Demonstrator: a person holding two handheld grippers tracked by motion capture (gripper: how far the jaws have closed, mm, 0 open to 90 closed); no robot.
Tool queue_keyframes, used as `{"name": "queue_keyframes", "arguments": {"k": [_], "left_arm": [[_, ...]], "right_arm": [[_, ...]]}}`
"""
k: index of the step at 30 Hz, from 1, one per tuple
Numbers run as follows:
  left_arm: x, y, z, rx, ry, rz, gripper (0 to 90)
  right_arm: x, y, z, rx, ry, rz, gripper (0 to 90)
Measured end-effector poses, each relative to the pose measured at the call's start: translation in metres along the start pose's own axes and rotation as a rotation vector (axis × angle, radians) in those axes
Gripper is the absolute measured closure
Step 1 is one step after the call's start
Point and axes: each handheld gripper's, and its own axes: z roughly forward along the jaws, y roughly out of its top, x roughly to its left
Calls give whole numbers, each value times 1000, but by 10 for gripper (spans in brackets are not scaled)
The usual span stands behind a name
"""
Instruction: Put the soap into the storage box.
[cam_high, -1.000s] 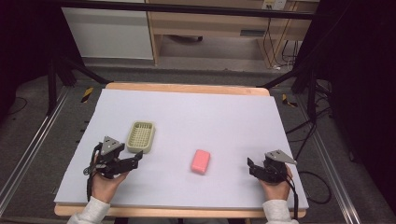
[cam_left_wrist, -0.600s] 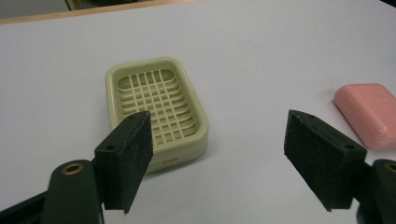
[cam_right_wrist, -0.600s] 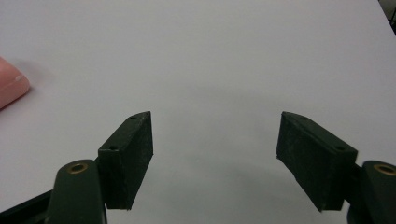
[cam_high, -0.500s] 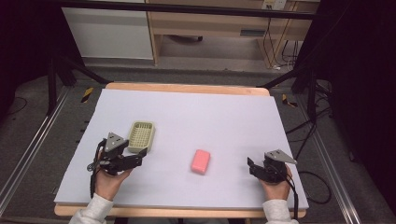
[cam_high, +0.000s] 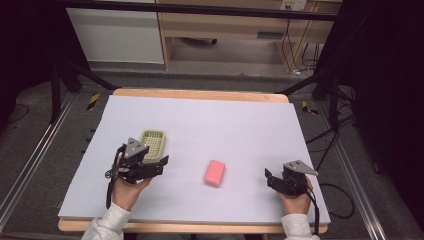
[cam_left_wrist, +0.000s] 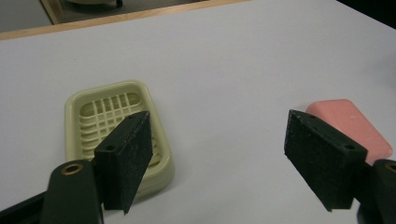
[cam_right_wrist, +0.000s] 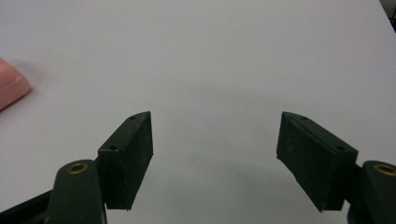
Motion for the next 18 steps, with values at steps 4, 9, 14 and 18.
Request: {"name": "queue_keyframes", "arguments": {"k": [4,9,14,18], "left_arm": [[-7,3,3,-6,-16,2,227],[-13,7,7,-2,-26,13,227],[-17,9,12,-5,-36,11,226],[-20,10,14,-2,-38,12,224]], "right_arm": [[0,0,0,0,0,-2,271],[0,0,0,0,1,-3,271],[0,0,0,-1,-1,-6,271],[0,1,0,-3,-2,-6,271]]}}
